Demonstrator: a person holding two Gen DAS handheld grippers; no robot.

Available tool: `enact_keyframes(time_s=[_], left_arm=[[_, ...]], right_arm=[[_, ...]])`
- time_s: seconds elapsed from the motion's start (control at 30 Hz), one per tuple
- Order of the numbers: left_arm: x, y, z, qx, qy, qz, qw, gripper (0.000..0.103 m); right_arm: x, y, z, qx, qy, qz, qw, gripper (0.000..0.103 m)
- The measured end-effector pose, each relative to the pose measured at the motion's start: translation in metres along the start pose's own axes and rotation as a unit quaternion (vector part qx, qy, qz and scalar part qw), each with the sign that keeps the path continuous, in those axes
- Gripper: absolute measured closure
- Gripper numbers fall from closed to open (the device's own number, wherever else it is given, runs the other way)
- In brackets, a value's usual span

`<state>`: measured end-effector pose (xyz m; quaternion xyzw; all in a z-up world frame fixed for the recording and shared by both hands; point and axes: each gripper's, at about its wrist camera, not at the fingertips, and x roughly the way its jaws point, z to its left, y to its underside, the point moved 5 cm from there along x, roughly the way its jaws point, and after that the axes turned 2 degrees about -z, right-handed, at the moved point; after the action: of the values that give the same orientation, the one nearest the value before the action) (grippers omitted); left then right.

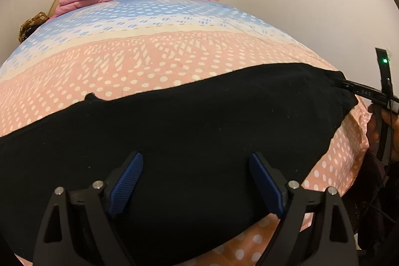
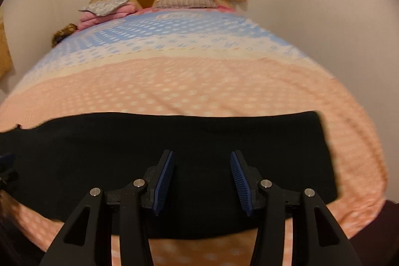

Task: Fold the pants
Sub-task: 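Move the open right tool along the pants edge to straighten it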

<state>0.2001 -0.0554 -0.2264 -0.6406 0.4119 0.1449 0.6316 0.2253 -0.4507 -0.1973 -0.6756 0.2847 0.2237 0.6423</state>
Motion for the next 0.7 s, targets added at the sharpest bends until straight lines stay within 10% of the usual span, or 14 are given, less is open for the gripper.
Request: enact_keyframes(time_s=[0.7], left_arm=[[0.004, 0.0, -0.008, 0.008, -0.021, 0.006, 0.9997, 0.009]], right_arm=[[0.019, 0.022, -0.083, 0.073, 0.014, 0.026, 0.997, 0.045]])
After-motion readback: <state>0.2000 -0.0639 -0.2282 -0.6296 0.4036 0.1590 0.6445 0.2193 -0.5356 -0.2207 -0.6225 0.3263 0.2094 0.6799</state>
